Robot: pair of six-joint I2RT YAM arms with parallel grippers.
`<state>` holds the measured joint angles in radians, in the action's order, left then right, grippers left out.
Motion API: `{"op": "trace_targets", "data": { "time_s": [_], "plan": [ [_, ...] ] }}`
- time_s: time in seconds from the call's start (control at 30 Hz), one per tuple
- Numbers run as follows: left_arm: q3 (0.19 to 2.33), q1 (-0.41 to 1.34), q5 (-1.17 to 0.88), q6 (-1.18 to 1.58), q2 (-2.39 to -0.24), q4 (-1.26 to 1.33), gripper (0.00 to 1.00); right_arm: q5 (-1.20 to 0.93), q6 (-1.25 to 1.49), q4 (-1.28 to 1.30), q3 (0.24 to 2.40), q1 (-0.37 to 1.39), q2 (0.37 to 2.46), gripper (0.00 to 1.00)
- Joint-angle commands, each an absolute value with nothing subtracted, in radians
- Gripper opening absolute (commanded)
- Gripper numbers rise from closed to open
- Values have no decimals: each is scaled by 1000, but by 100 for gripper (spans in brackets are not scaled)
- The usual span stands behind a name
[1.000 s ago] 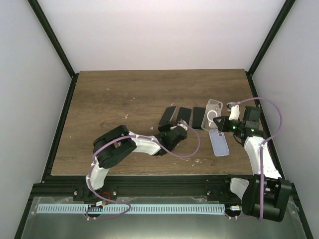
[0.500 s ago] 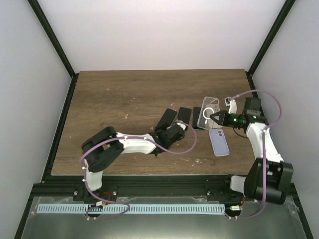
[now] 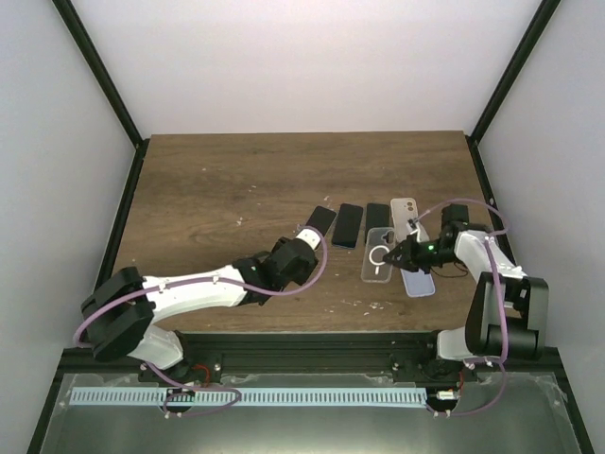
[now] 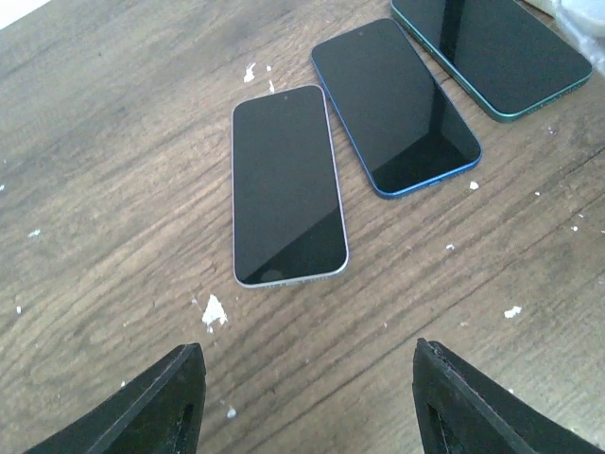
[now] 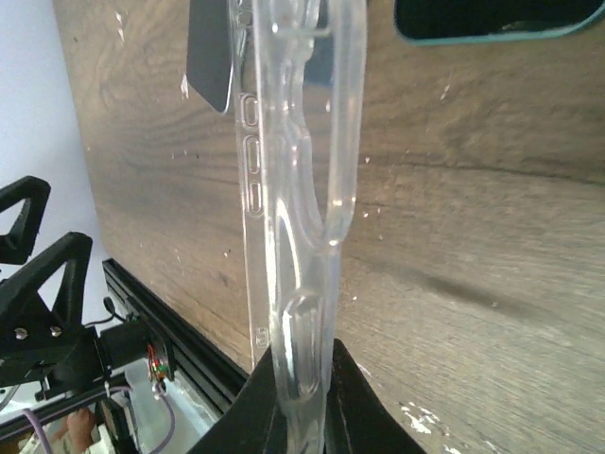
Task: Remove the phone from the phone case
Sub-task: Place the phone case at the center of the board.
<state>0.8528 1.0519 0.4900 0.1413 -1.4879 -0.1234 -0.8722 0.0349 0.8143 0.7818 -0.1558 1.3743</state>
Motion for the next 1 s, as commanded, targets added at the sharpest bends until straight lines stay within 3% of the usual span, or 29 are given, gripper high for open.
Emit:
{"op": "trace_targets", "data": {
  "time_s": [0.0, 0.3, 0.67, 0.87, 0.97],
  "plan": [
    [812, 1052, 451, 221, -1428, -139, 61, -862, 64, 849, 776, -90, 1413, 1],
    [775, 1052, 462, 228, -1383, -127, 61, -825, 87, 834, 753, 65, 1445, 1],
    [761, 1052, 464, 228, -1371, -106, 61, -684, 124, 811, 755, 75, 1570, 4],
    [746, 1052, 464, 236, -1368, -100, 61, -670, 123, 814, 765, 75, 1565, 36],
    [743, 1052, 461, 239, -1364, -99, 61, -641, 122, 820, 783, 65, 1528, 46]
  ]
}}
